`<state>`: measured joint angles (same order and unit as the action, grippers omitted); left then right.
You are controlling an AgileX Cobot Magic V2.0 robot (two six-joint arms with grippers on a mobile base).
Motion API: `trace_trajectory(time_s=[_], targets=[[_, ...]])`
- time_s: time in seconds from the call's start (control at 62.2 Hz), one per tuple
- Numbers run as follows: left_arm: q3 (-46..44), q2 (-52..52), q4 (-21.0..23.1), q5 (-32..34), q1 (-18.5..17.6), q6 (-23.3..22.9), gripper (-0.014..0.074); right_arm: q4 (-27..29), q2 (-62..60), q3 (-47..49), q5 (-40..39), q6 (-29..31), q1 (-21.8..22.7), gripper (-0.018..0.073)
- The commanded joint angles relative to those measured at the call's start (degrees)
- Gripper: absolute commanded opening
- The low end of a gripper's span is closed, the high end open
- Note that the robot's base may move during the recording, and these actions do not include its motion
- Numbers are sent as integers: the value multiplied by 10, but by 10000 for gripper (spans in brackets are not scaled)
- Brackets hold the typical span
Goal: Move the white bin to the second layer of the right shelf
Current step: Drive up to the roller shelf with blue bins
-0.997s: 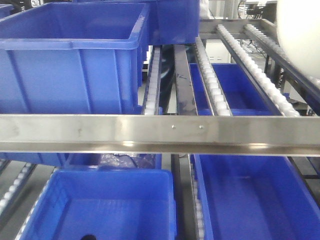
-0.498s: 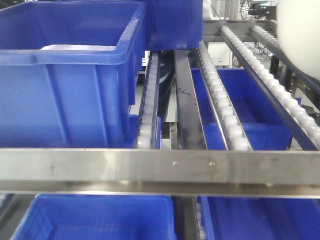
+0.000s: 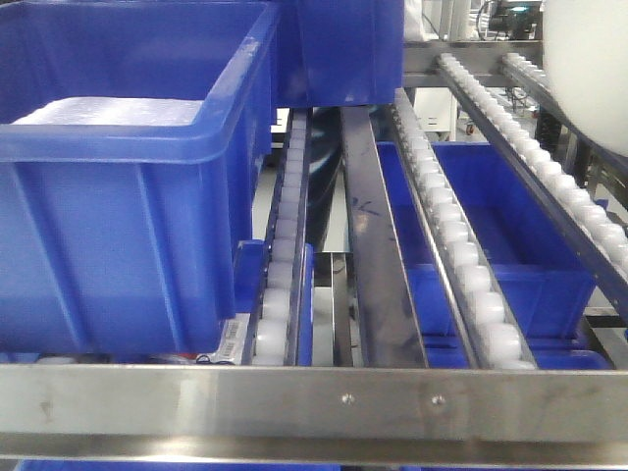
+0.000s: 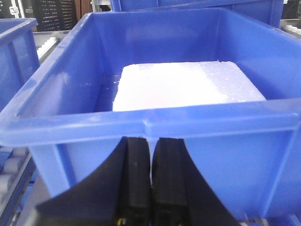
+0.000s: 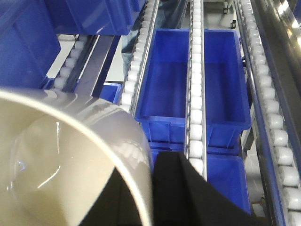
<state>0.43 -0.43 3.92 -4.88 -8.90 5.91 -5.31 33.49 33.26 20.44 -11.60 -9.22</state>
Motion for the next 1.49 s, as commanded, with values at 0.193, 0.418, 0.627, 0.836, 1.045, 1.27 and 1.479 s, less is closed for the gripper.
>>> trace_trajectory(time_s=[0.193,0.418,0.627,0.836,1.045,1.27,1.479], targets=[[21,-8,3,49,-1,-2,85,-4,2,20,-59,1,3,56],[21,-8,3,49,-1,-2,85,-4,2,20,-59,1,3,56],[21,-8,3,49,-1,-2,85,-4,2,20,-59,1,3,56],[21,-8,3,49,-1,-2,85,-4,2,20,-59,1,3,56],[21,-8,3,49,-1,-2,85,-4,2,20,-59,1,3,56],[21,-8,3,49,-1,-2,85,-4,2,20,-59,1,3,56],[21,-8,3,49,-1,-2,85,-4,2,20,-59,1,3,56]])
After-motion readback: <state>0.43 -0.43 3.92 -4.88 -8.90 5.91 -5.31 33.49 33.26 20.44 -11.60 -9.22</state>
